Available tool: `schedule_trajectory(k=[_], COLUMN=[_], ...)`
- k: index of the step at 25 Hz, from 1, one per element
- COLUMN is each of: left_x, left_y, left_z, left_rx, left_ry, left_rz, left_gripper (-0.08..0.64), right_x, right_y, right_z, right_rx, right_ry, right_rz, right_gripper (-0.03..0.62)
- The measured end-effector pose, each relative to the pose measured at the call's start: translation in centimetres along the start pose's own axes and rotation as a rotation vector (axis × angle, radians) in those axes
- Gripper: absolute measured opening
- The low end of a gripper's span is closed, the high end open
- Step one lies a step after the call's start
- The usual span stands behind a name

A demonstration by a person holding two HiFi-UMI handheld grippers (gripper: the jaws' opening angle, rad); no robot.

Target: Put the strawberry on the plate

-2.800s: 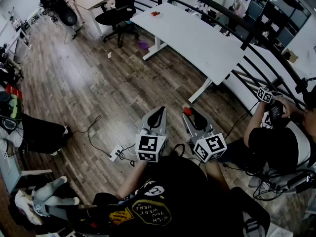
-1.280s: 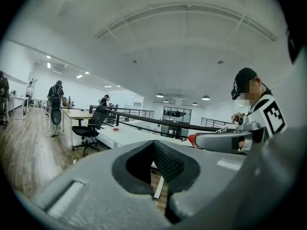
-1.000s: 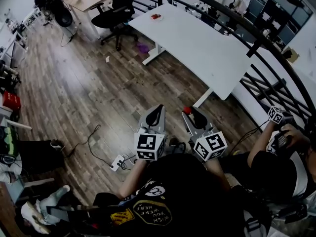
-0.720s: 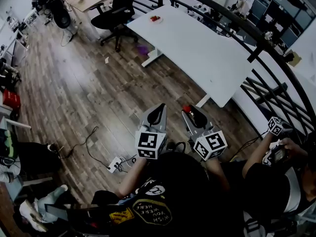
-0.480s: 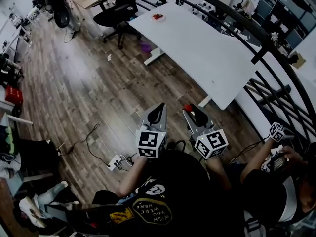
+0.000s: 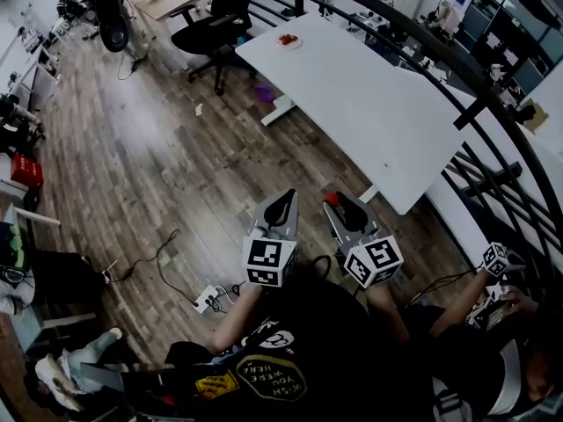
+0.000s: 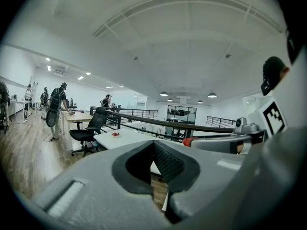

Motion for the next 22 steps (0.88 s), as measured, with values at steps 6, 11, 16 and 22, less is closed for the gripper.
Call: schedule_trajectory(k=[6,11,16,22], left_x=[-1.7,-5.6,-7.2,-9.0], left_y=[-1.1,-2.3,-2.3,-3.7], left_z=[-1.1,-2.0,-1.8,-1.5], left_rx=[0.026,0.038,0.028,0.018], left_ry=[-0.012,-0.012,-0.002,0.012], left_rz=[0.009,0.023,0.038,0.03], left_gripper=[0.005,0.005,0.005,0.005], right_x=[-0.1,-0.7,-1.3,-0.7], right_y=[-2.0,-5.8,-7.2,-9.8], right_z=[-1.1,-1.9,-1.9,-1.6], right_rx=[0.013,0.012,0.012,-0.015], right_ry=[0.025,0.043,0.043,0.034], right_rz=[-0.007,0.009,0.021,0.014], right_gripper=[0.141,0.141,0.141,0.141])
Point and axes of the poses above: the fingertips, and each gripper's own axes: y backward along the fingers, x to its right, z out of its underside, the point moved 9 cm from there along y, backward along the fingers, and after that the axes turned 14 degrees about z, right-handed, at the moved point
